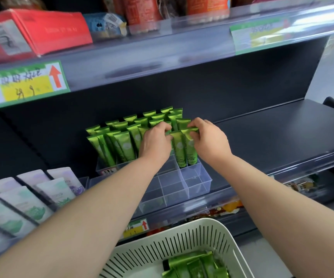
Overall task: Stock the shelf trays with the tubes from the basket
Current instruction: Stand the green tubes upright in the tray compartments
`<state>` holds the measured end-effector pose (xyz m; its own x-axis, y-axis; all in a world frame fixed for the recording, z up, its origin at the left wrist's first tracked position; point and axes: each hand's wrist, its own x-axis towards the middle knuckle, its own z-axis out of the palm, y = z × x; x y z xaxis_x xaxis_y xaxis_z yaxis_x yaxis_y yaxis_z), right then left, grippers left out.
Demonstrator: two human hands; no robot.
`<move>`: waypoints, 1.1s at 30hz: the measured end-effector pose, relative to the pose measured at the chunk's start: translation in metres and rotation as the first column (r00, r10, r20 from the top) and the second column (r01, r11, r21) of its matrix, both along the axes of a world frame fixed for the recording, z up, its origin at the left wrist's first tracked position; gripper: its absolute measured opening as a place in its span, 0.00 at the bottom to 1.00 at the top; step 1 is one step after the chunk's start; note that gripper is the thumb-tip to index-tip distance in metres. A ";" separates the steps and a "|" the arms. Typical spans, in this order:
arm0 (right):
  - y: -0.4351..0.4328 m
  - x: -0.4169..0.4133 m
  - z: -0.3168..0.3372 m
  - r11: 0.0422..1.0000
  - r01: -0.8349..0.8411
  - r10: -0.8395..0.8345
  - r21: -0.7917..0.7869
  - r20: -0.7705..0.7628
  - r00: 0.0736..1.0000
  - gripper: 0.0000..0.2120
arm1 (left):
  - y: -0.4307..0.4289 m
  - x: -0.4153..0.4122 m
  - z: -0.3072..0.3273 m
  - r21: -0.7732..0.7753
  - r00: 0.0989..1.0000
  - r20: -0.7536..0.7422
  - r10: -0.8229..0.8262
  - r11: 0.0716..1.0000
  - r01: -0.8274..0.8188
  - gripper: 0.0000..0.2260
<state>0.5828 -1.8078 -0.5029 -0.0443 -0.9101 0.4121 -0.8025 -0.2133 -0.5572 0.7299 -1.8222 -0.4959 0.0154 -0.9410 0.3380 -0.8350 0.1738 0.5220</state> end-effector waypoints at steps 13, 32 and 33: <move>0.003 0.004 -0.006 1.000 0.014 -0.014 -0.005 -0.092 0.996 0.14 | 0.018 0.008 0.007 0.010 0.993 0.101 -0.059 0.998 0.058 0.20; 0.096 0.011 -0.056 0.999 0.012 -0.021 -0.040 -0.244 0.970 0.18 | 0.107 0.017 -0.026 -0.039 0.982 0.063 -0.177 0.983 0.180 0.10; 0.102 0.013 -0.064 0.999 0.001 -0.008 -0.033 -0.236 0.972 0.18 | 0.114 0.019 -0.036 -0.036 0.981 0.053 -0.186 0.982 0.188 0.10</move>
